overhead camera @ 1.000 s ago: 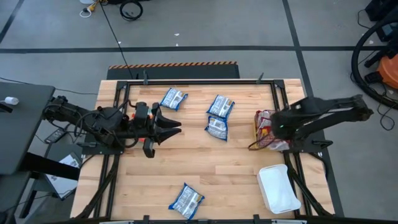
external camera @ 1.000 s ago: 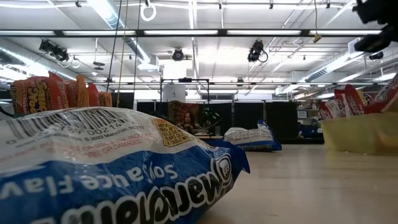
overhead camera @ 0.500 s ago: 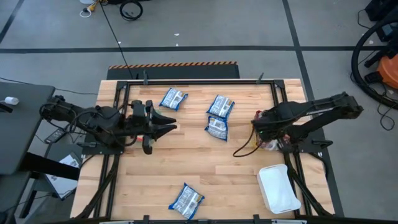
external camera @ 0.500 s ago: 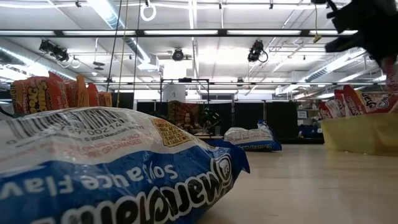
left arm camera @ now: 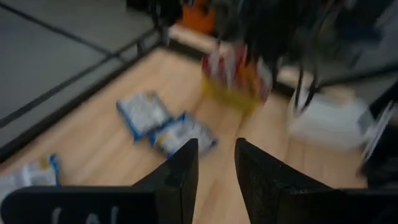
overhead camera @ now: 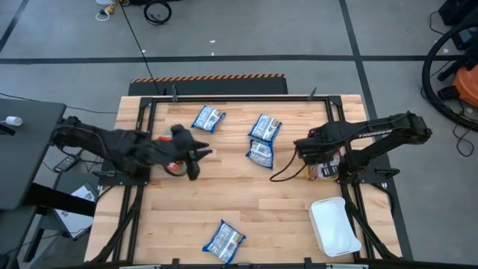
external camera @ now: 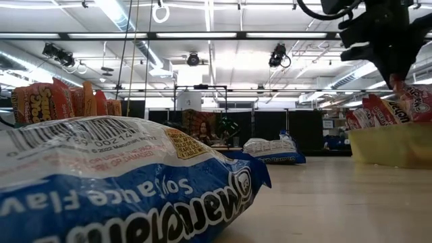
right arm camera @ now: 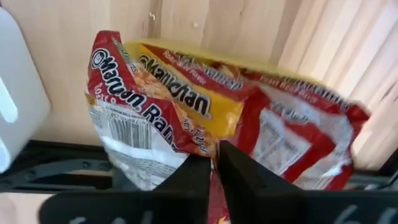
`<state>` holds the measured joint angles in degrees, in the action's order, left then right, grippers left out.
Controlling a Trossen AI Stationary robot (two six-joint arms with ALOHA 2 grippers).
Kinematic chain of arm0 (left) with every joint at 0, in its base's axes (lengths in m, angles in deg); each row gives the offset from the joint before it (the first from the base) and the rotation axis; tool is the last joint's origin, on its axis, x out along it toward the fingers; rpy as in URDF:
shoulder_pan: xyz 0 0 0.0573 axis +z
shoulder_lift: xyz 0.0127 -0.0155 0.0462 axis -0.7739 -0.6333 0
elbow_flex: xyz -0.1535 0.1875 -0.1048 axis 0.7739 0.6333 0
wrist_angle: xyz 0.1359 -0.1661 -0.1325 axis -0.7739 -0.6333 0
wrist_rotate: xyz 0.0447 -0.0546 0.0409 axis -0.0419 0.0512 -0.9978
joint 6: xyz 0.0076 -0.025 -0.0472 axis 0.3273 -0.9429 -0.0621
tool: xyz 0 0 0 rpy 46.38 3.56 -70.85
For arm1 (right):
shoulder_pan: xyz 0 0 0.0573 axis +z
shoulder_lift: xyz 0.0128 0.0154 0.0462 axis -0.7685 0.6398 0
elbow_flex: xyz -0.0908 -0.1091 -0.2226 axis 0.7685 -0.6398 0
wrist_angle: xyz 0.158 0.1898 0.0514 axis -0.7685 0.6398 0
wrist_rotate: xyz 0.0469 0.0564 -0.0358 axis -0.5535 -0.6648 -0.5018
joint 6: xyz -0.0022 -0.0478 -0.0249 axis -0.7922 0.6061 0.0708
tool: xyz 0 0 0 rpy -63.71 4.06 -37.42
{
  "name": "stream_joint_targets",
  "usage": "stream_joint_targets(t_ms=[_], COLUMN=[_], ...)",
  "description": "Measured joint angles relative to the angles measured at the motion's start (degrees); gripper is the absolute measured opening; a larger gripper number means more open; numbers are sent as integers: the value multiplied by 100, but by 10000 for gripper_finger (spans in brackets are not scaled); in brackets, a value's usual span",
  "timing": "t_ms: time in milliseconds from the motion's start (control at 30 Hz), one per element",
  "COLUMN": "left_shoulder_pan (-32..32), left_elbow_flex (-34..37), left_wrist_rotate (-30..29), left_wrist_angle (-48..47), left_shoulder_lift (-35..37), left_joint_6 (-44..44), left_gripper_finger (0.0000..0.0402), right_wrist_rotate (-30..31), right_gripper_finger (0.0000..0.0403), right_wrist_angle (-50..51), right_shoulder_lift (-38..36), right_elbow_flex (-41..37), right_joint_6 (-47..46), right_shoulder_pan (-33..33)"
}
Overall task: Sort Maruchan noodles
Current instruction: Put the red noodle pack into the yellow bin
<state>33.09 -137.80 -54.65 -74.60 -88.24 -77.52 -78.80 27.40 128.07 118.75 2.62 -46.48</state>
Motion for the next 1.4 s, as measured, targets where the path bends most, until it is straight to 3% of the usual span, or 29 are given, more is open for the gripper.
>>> stream_joint_targets(t_ms=[200, 300, 433, 533, 667, 900, 1167, 1400], left_shoulder_pan=[-246, -400, -559, -759, -1021, -1375, -1822, -2013], left_elbow_flex=[2, 2, 4, 4, 4, 4, 4, 4], left_wrist_rotate=[686, 1069, 1488, 1755, 1966, 1794, 1375, 889], left_wrist_angle=[-298, -280, -180, 276, 1136, 1339, 1257, 292], left_shoulder_lift=[-746, -1228, -1887, -2236, -2560, -2709, -2709, -2712], left_joint_6=[61, 327, 361, 336, 19, -1016, -1774, -2307], left_gripper_finger=[110, 110, 110, 110, 110, 110, 110, 110], right_wrist_rotate=[93, 393, 347, 114, -309, -1382, -746, -202], right_gripper_finger=[88, 112, 136, 146, 148, 134, 132, 132], right_wrist_angle=[305, 490, 491, 250, -301, -267, -807, -1822], right_shoulder_lift=[-68, -165, -422, -518, -545, -96, 149, 137], right_elbow_flex=[151, 423, 965, 1274, 1048, 231, -910, -1590], right_joint_6=[-897, -1214, -1487, -1794, -2290, -3173, -4488, -6041], right_shoulder_pan=[13, 13, 61, 229, 805, 1549, 1642, 1387])
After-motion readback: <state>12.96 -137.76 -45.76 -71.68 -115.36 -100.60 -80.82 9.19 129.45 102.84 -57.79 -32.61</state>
